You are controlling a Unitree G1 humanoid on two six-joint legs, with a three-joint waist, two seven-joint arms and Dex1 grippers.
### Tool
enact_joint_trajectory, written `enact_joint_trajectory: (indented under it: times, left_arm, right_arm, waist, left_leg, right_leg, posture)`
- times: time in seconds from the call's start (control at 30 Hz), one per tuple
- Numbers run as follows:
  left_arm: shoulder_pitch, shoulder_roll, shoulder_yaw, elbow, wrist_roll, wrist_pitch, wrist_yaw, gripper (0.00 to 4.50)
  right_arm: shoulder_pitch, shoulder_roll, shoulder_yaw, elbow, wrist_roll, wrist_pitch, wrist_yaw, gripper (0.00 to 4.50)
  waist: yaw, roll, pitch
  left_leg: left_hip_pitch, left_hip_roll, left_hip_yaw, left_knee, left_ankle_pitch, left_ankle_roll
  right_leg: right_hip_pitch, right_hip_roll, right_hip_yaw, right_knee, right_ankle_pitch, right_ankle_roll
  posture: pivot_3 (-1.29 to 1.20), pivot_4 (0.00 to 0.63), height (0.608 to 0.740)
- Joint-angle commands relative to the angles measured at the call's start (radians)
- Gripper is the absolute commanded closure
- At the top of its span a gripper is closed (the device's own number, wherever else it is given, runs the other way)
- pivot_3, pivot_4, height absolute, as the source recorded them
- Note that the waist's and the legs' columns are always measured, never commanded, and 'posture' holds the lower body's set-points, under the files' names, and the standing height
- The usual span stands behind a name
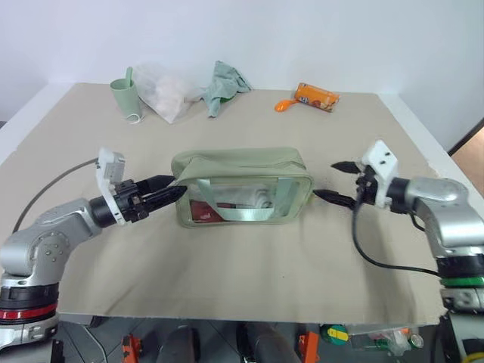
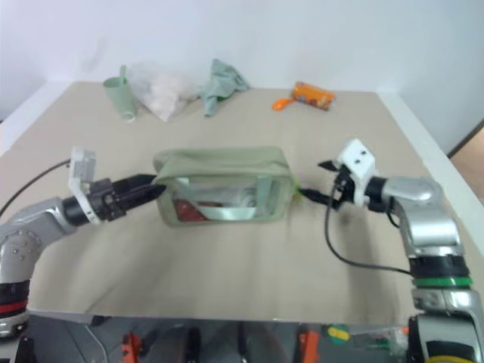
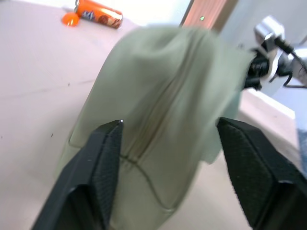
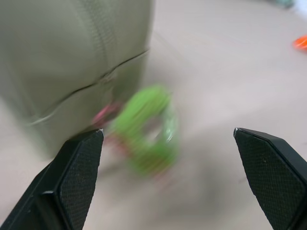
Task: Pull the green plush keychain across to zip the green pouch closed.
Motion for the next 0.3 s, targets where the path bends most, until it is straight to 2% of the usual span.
enact_joint_trajectory:
  times: [0.03, 0.17, 0.3]
  left_arm:
    - [0.035, 0.055, 0.143, 0.002, -0.07, 0.035, 0.015, 1.42]
    - [0.04, 0.08, 0.284, 0.107, -0.096, 0.025, 0.069, 1.42]
    - [0.063, 0.096, 0.347, 0.169, -0.086, 0.01, 0.065, 1.42]
  right_arm:
    - [0.039, -0.05, -0.149, -0.101, 0.141, 0.082, 0.039, 0.0]
    - [0.077, -0.04, -0.275, -0.181, 0.281, 0.19, -0.003, 0.0]
    - [0.115, -0.012, -0.309, -0.258, 0.349, 0.251, -0.067, 0.0]
  waist:
    - [-0.003, 0.0, 0.0]
    - [-0.007, 0.0, 0.0]
    - [-0.009, 0.0, 0.0]
  left_leg:
    - [0.001, 0.0, 0.0, 0.0, 0.0, 0.0]
    - [0.002, 0.001, -0.001, 0.0, 0.0, 0.0]
    - [0.003, 0.002, -0.001, 0.001, 0.001, 0.0]
  right_leg:
    - [0.0, 0.0, 0.0, 0.0, 0.0, 0.0]
    - [0.001, 0.001, -0.001, 0.0, 0.0, 0.0]
    - [0.002, 0.002, -0.002, 0.001, 0.0, 0.001]
  posture:
    - [0.0, 0.15, 0.74]
    - [0.0, 0.15, 0.74]
    - [0.0, 0.15, 0.74]
